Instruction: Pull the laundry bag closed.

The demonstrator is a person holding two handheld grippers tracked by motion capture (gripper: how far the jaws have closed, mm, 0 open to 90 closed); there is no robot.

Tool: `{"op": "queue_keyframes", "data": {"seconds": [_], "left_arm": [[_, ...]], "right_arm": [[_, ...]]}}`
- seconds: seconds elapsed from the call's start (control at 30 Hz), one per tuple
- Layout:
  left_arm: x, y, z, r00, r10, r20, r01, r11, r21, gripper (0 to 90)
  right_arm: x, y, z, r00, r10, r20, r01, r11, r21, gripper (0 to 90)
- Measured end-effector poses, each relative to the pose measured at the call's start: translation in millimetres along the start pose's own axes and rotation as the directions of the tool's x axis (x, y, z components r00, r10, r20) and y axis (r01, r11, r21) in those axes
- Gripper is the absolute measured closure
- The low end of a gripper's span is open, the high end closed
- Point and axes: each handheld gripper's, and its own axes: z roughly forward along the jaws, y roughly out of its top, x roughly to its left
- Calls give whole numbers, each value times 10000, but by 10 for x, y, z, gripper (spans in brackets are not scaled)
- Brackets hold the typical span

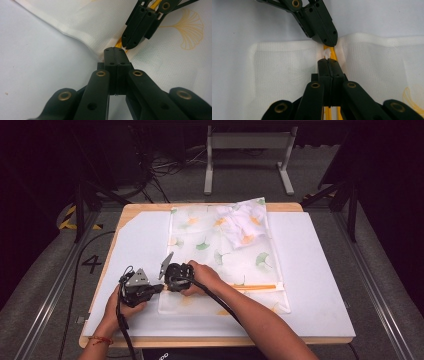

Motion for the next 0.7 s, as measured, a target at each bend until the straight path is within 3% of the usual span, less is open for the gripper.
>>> {"op": "queue_keyframes", "data": {"seconds": [0.2, 0.27, 0.37, 0.43, 0.57, 0.7], "left_arm": [[11, -4, -8, 9999, -168, 13, 168, 9998, 90, 900], [18, -23, -7, 9996, -167, -236, 176, 9990, 406, 900], [28, -38, -8, 9996, -229, -162, 233, 9994, 239, 900], [39, -39, -11, 9997, -239, -114, 241, 9995, 198, 900], [27, -39, -40, 9996, -287, 63, 288, 9995, -114, 900], [7, -25, -66, 9997, -226, 120, 230, 9992, -323, 900]], "right_arm": [[-11, -22, -16, 9999, 83, -70, -82, 9999, 94, 900], [-14, -38, -18, 10000, 23, 31, -23, 9998, 178, 900], [-29, -64, -28, 9997, 227, -51, -227, 9997, 129, 900], [-23, -52, -25, 10000, -28, 42, 28, 10000, 91, 900], [-4, -16, -6, 9998, -163, 106, 163, 9999, -25, 741], [-6, 30, 13, 9985, -386, 381, 381, 9992, 136, 711]]}}
